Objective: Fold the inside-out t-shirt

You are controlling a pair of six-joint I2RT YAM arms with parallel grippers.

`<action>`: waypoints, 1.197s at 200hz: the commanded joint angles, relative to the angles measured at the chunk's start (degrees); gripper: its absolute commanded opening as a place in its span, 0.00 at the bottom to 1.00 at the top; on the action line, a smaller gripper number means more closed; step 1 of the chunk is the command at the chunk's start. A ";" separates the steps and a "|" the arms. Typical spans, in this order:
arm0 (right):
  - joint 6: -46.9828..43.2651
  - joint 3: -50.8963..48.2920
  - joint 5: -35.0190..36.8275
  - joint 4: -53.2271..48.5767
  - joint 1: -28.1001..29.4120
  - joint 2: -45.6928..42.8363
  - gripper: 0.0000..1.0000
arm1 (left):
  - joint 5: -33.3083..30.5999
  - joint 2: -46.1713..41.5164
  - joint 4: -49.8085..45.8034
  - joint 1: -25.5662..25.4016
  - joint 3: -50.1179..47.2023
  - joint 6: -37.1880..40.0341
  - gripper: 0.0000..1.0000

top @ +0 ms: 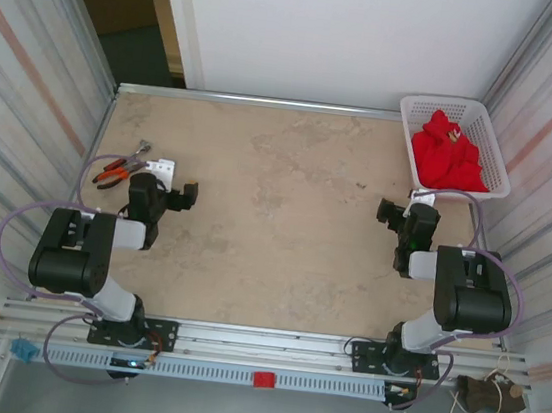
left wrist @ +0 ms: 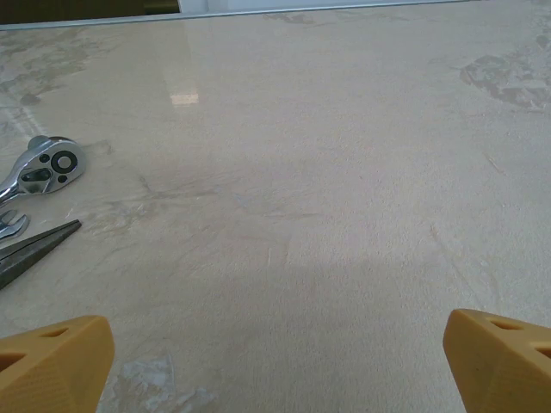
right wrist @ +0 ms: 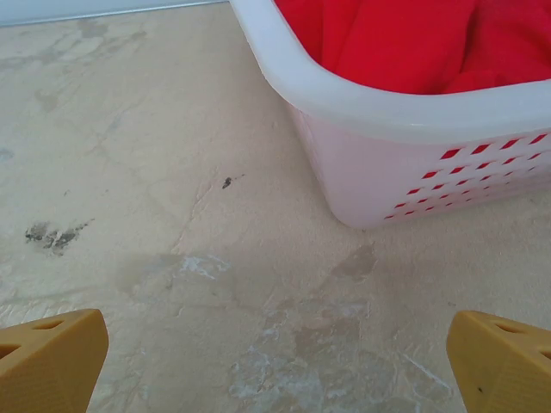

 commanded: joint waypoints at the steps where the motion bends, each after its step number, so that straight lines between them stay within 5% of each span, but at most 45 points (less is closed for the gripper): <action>1: 1.16 -0.54 1.53 1.89 0.25 -0.93 0.99 | 0.82 -0.56 -0.13 0.45 0.97 1.21 0.99; 191: 0.81 -0.71 1.66 2.53 0.41 -2.04 0.99 | 4.32 -0.82 0.53 2.08 0.48 0.32 0.99; 206: -2.43 2.48 6.42 -9.26 4.21 -9.76 0.99 | 5.07 -3.22 0.82 2.09 0.20 0.76 0.99; 218: -3.33 5.50 9.43 -16.06 6.90 -15.44 0.99 | 1.66 -8.14 -7.55 1.27 2.30 0.32 0.99; 239: 10.30 18.20 11.59 -40.51 6.13 -22.35 0.99 | -7.35 -15.28 -21.51 -0.24 8.17 -3.05 0.99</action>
